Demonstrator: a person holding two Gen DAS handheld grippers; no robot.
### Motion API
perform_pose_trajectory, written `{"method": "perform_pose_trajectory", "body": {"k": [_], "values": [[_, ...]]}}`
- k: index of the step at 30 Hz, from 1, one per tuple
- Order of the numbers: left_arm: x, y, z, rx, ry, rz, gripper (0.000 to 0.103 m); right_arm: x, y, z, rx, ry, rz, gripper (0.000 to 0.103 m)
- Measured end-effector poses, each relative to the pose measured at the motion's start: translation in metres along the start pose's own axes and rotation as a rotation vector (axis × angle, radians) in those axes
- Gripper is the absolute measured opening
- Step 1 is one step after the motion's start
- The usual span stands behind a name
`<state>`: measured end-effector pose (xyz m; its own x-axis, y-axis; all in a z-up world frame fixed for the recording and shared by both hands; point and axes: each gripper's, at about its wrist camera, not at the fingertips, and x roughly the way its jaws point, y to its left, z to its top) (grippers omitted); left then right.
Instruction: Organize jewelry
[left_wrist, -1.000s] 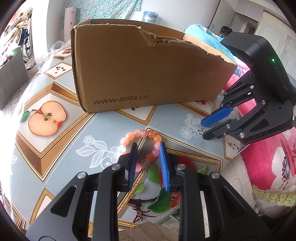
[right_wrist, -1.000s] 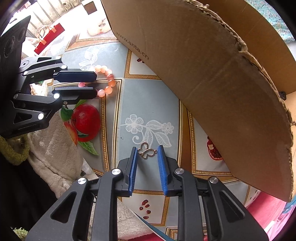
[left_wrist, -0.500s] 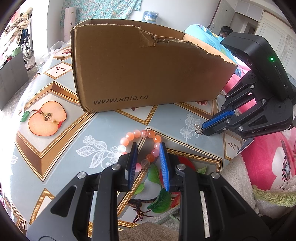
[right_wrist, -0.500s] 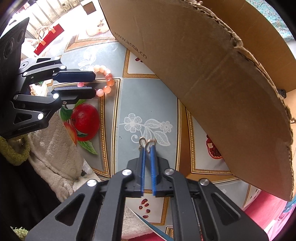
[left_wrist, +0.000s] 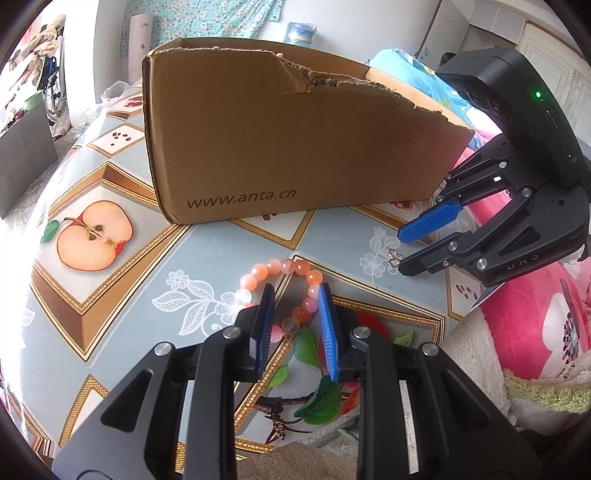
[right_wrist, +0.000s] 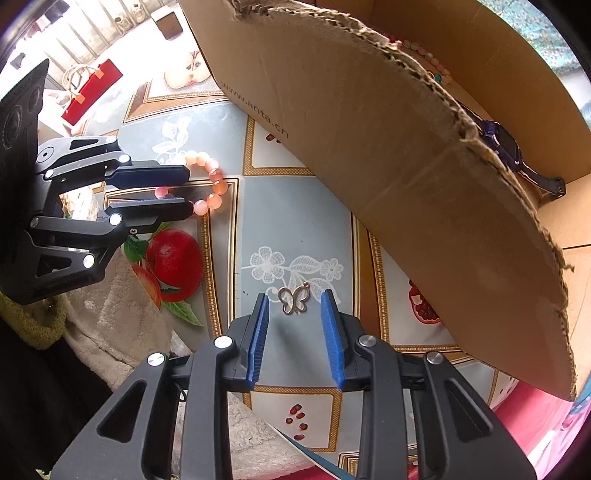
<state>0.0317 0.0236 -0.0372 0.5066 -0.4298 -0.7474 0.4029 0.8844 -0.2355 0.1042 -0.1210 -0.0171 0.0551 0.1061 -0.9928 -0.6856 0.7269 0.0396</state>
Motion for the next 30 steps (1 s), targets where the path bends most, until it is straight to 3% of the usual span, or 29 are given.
{"method": "perform_pose_trajectory", "body": {"k": [9,17,30], "values": [[0.0009,0.0000,0.0002,-0.004,-0.002,-0.001,0.023,0.0056,0.0048,0.0004,0.027,0.006,-0.013,0.027],[0.0012,0.0003,0.0002,-0.004,-0.002,-0.001,0.023,0.0064,0.0046,0.0068,0.049,0.011,-0.004,0.016],[0.0011,0.0006,-0.0004,-0.005,-0.003,-0.002,0.023,0.0073,0.0001,0.0069,0.051,0.007,0.004,0.015]]}}
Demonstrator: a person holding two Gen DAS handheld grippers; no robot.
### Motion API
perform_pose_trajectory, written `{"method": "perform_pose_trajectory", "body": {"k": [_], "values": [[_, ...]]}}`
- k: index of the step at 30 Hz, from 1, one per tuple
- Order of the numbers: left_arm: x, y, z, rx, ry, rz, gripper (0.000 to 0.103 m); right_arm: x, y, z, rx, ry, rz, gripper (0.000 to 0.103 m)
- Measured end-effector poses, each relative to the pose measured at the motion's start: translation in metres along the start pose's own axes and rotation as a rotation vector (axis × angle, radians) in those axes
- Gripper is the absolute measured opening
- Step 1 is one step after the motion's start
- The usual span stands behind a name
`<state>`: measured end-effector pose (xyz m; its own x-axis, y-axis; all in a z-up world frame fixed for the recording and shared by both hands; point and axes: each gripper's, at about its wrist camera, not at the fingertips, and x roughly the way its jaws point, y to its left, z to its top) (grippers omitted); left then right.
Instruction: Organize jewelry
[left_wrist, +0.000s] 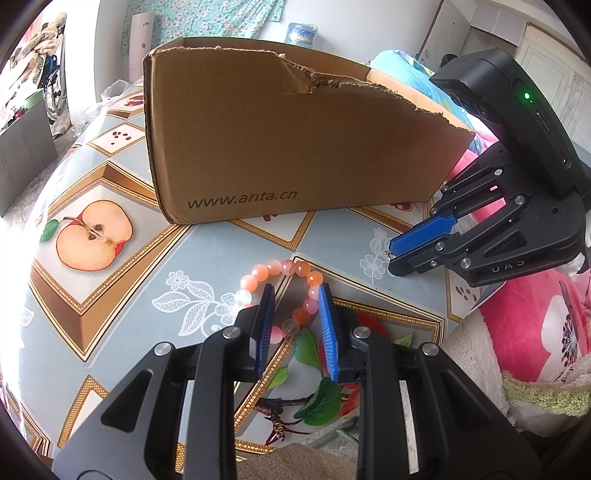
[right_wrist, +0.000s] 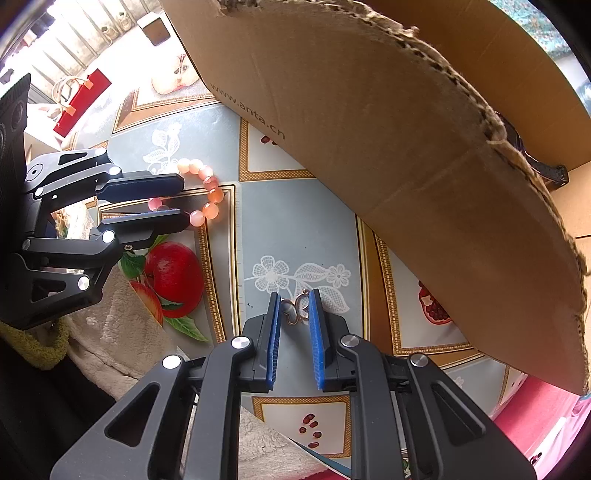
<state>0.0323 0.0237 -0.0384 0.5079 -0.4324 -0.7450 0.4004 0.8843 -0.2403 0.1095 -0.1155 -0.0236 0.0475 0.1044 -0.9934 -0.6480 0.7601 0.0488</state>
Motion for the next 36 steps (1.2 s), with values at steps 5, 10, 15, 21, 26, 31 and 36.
{"method": "perform_pose_trajectory", "body": {"k": [5,10,15,21,26,31,36], "values": [[0.000,0.000,0.000,0.001,0.000,0.000,0.023,0.000,0.001,0.000,0.000,0.000,0.000,0.015],[0.000,0.000,0.000,0.001,0.000,0.000,0.023,-0.002,0.000,-0.002,0.001,-0.001,0.002,0.013],[0.000,0.000,-0.001,0.005,-0.002,0.006,0.023,-0.005,-0.002,-0.003,0.014,0.000,0.004,0.003],[-0.001,0.000,-0.001,0.007,-0.001,0.012,0.023,-0.012,-0.005,-0.009,0.050,-0.007,0.025,0.003],[-0.002,0.000,-0.001,0.003,-0.004,0.011,0.023,-0.009,-0.007,-0.017,0.101,0.030,0.053,0.008],[-0.002,0.000,-0.001,0.001,-0.003,0.010,0.023,-0.006,-0.006,-0.019,0.112,0.024,0.043,0.018],[-0.002,0.000,-0.001,-0.002,-0.004,0.010,0.023,-0.005,-0.002,-0.015,0.097,0.012,0.043,0.020]]}}
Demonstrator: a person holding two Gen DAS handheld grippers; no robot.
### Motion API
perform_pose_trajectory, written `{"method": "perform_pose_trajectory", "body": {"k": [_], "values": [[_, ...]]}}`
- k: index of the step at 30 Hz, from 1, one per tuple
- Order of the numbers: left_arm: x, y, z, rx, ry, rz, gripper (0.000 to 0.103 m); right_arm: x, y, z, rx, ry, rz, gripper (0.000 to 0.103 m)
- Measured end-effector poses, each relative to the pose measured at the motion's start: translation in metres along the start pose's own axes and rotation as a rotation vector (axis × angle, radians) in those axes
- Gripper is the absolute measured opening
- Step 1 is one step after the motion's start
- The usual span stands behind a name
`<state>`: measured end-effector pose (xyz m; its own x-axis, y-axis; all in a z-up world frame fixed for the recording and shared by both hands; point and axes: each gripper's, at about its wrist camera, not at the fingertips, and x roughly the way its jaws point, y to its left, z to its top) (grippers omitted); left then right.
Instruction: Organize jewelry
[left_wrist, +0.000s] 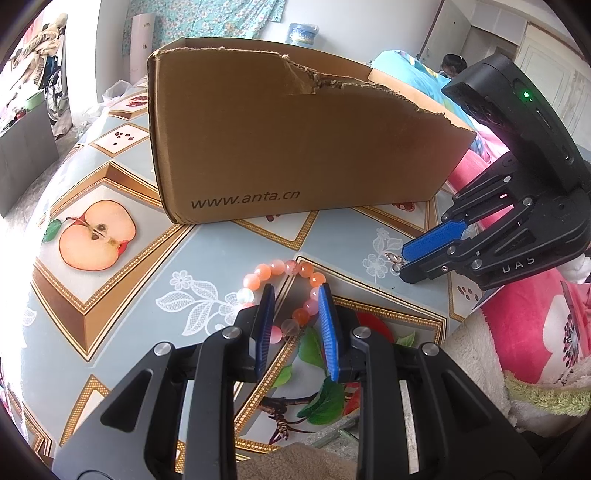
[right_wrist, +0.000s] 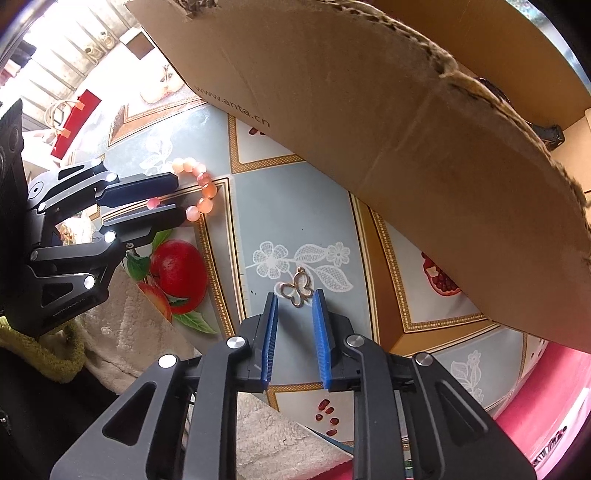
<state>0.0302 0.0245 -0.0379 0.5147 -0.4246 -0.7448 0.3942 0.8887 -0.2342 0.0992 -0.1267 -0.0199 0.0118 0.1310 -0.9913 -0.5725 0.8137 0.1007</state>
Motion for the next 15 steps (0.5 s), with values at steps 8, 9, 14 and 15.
{"method": "perform_pose_trajectory", "body": {"k": [8,9,14,15], "values": [[0.000,0.001,-0.001,-0.007,-0.001,-0.004,0.023,0.002,0.004,0.010,-0.013,-0.013,-0.014,0.020],[0.000,0.002,-0.001,-0.008,-0.001,-0.005,0.023,0.002,0.004,0.011,-0.017,-0.014,-0.020,0.021],[0.000,0.002,-0.002,-0.010,-0.002,-0.006,0.023,0.003,0.021,0.012,-0.067,-0.016,-0.067,0.023],[0.000,0.002,-0.002,-0.010,-0.002,-0.006,0.023,0.004,0.022,0.012,-0.065,-0.014,-0.065,0.023]]}}
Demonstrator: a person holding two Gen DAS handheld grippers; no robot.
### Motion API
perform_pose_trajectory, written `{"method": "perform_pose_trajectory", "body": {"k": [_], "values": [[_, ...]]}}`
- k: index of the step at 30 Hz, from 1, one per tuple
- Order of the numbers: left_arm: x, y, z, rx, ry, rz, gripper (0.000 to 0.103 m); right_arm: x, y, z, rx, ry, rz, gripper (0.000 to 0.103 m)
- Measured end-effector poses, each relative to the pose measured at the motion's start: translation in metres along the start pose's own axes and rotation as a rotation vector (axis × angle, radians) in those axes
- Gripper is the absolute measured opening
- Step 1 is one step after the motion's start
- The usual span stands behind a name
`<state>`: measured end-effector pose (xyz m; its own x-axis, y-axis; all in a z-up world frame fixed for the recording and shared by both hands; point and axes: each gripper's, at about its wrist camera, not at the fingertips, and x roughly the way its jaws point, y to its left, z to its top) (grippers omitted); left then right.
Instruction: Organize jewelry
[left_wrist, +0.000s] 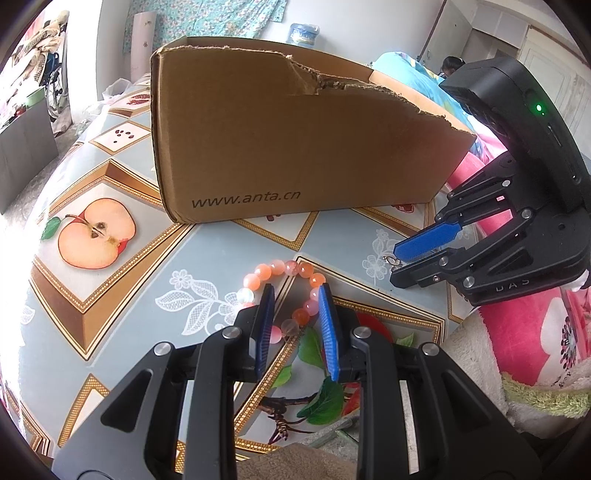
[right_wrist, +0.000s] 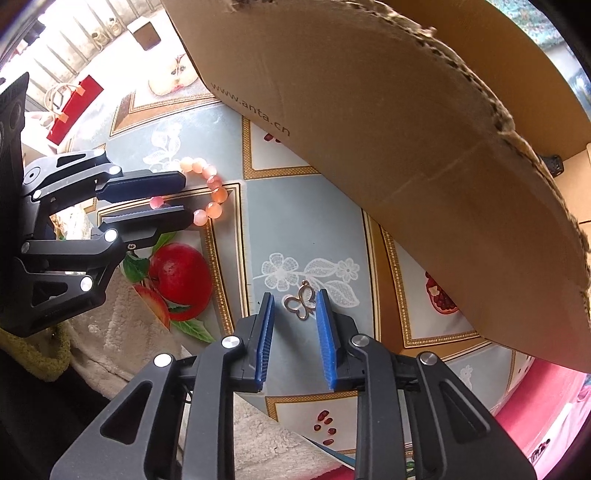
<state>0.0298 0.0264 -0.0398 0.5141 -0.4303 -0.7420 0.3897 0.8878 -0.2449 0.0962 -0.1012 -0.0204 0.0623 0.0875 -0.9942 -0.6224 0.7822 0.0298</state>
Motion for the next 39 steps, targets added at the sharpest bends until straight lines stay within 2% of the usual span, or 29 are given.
{"method": "perform_pose_trajectory", "body": {"k": [11,23,39], "values": [[0.000,0.000,0.000,-0.002,0.000,-0.001,0.023,0.006,-0.001,0.007,0.013,0.033,0.010,0.023],[0.000,0.001,0.001,-0.006,-0.001,-0.003,0.023,0.013,-0.008,0.019,0.020,0.072,0.011,0.016],[0.000,0.001,0.001,-0.009,-0.002,-0.004,0.023,0.017,-0.011,0.022,0.021,0.077,0.019,0.016]]}}
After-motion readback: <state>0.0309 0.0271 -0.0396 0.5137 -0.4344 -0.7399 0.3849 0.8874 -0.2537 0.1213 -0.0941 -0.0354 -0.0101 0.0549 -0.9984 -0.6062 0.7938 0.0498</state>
